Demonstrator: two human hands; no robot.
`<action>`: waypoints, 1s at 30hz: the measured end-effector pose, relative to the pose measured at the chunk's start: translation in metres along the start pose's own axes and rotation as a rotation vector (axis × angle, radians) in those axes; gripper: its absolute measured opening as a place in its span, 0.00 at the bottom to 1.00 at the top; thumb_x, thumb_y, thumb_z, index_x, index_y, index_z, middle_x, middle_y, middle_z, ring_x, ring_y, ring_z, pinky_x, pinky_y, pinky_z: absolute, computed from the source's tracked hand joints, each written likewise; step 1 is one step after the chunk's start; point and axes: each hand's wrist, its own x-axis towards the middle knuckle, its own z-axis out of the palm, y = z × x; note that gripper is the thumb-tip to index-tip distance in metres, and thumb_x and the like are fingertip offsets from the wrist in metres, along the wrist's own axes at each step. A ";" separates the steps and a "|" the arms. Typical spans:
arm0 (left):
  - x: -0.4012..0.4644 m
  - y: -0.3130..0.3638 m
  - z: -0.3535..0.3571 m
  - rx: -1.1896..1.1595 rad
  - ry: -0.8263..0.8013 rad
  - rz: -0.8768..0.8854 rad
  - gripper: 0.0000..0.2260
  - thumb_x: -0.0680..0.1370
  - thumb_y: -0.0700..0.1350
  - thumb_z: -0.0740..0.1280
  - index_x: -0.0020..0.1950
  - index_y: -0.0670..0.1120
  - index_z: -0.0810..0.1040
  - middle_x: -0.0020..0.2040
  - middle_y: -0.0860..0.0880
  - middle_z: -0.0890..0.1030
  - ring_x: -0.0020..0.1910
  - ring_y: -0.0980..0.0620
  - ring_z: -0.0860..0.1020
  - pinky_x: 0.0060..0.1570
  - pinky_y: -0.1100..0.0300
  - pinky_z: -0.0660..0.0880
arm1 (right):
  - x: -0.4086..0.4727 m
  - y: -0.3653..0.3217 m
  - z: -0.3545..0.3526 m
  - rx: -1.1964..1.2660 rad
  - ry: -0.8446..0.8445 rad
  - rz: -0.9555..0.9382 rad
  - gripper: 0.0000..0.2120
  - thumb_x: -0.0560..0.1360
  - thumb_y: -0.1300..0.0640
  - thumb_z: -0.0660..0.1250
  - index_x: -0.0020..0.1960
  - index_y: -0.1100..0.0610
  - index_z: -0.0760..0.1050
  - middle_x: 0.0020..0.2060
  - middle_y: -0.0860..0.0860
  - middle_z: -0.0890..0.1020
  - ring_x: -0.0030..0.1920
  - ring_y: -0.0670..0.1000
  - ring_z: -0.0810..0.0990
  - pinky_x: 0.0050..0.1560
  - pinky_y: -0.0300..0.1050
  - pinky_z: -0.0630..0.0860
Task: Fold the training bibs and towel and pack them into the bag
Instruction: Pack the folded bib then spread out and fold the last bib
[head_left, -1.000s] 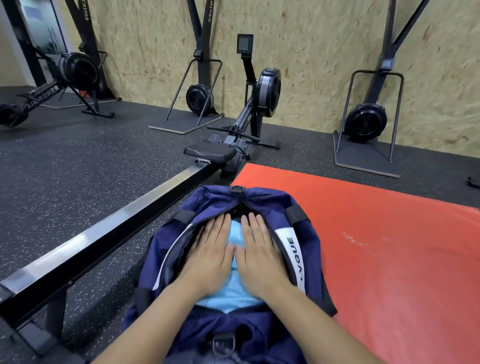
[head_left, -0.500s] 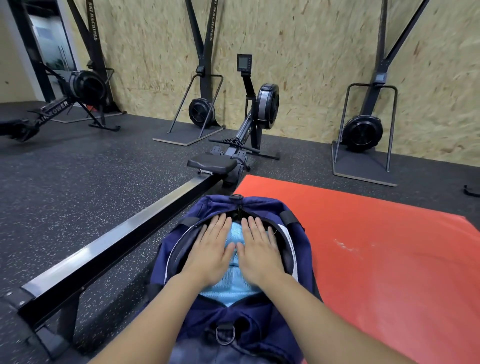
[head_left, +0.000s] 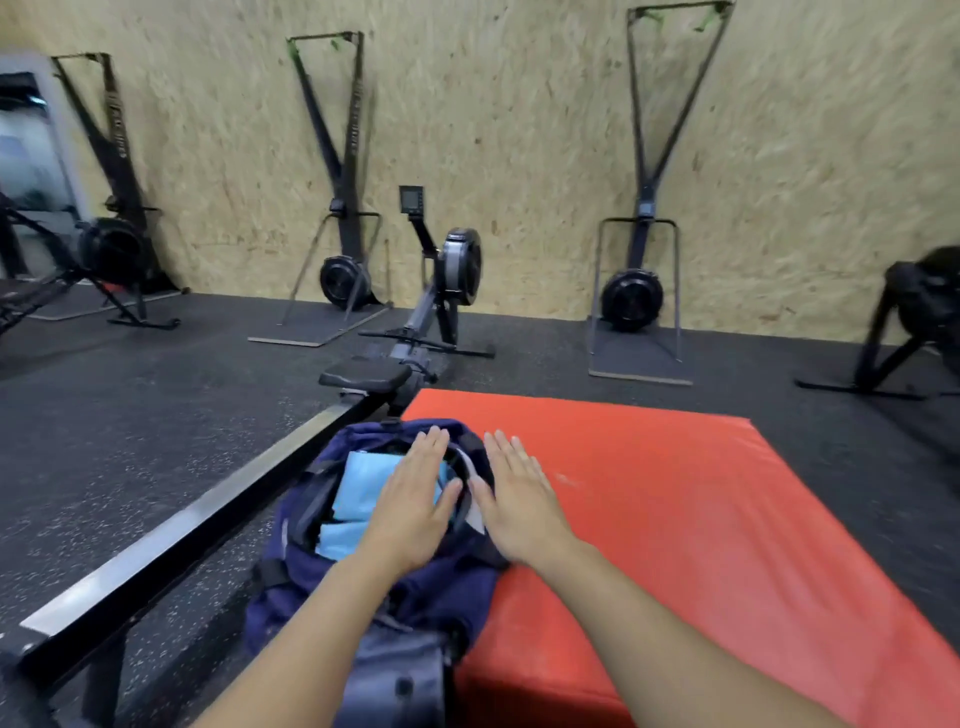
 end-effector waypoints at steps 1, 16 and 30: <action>-0.002 0.020 0.005 -0.027 0.002 0.029 0.38 0.76 0.64 0.49 0.80 0.43 0.57 0.79 0.52 0.54 0.79 0.55 0.50 0.77 0.60 0.48 | -0.017 0.009 -0.016 0.001 0.014 0.017 0.29 0.85 0.45 0.51 0.82 0.53 0.47 0.81 0.48 0.48 0.81 0.49 0.44 0.79 0.48 0.44; -0.110 0.322 0.187 -0.210 -0.297 0.483 0.34 0.79 0.62 0.49 0.82 0.48 0.54 0.81 0.49 0.56 0.81 0.53 0.50 0.78 0.48 0.54 | -0.367 0.219 -0.156 -0.130 0.170 0.418 0.38 0.78 0.34 0.44 0.81 0.55 0.53 0.81 0.51 0.55 0.81 0.51 0.48 0.80 0.52 0.49; -0.235 0.441 0.376 -0.236 -0.754 0.656 0.35 0.78 0.64 0.46 0.82 0.47 0.54 0.81 0.49 0.56 0.81 0.52 0.51 0.79 0.53 0.52 | -0.623 0.360 -0.100 -0.052 0.075 0.943 0.30 0.84 0.43 0.54 0.81 0.55 0.54 0.81 0.51 0.53 0.81 0.52 0.48 0.80 0.48 0.47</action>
